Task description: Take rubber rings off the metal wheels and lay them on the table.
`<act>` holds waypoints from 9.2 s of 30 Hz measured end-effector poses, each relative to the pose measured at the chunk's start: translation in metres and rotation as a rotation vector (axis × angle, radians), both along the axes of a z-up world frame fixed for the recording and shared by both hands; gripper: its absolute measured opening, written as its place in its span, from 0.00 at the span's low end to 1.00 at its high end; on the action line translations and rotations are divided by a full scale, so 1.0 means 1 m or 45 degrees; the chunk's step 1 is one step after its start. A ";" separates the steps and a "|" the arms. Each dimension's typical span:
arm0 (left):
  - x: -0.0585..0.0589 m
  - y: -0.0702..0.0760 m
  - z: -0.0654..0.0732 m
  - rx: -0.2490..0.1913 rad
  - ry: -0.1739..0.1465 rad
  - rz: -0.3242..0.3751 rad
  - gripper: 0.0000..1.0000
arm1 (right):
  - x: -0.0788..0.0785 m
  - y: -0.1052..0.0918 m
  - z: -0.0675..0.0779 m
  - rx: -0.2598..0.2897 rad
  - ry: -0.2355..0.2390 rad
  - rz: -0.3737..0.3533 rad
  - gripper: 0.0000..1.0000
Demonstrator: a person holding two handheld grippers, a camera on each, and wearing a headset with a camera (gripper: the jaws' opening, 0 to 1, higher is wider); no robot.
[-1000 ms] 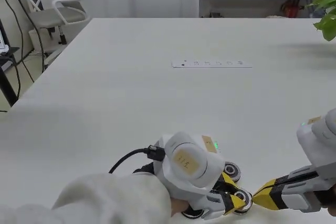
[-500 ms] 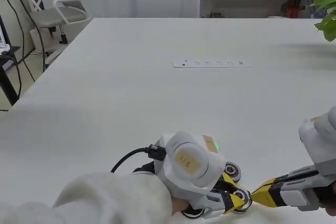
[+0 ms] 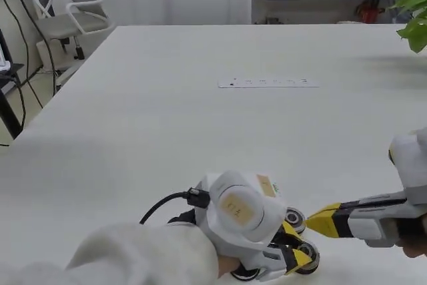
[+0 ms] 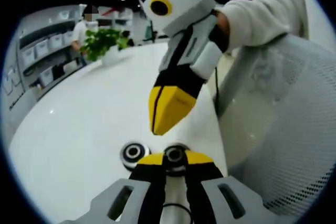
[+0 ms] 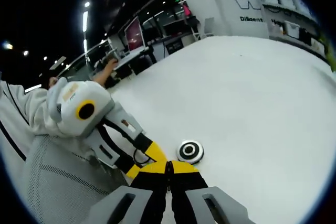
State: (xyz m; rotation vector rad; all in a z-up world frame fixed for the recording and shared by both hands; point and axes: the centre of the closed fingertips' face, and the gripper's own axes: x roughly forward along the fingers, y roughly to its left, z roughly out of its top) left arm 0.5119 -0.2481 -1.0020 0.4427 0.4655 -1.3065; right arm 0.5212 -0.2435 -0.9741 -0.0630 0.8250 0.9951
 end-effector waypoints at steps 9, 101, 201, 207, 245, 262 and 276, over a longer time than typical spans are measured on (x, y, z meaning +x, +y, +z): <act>0.000 0.000 0.000 0.003 -0.002 -0.007 0.13 | -0.017 -0.008 -0.022 -0.143 0.012 0.158 0.00; 0.008 0.008 0.000 -0.093 0.045 0.046 0.13 | 0.000 -0.006 -0.034 -0.123 0.030 0.075 0.00; -0.025 0.158 0.132 -0.280 -0.139 0.434 0.93 | 0.009 0.031 0.040 0.254 -0.039 -0.033 0.00; -0.034 0.152 0.118 -0.312 -0.076 0.457 0.93 | 0.008 0.032 0.041 0.263 -0.033 -0.031 0.00; -0.047 0.130 0.089 -0.266 0.008 0.421 0.92 | -0.019 0.064 0.007 0.147 0.060 0.105 0.00; -0.048 0.131 0.084 -0.241 0.028 0.432 0.89 | -0.014 0.062 -0.031 -0.027 0.022 0.184 0.00; -0.049 0.132 0.080 -0.230 0.056 0.438 0.85 | -0.011 0.061 -0.036 -0.040 0.019 0.193 0.00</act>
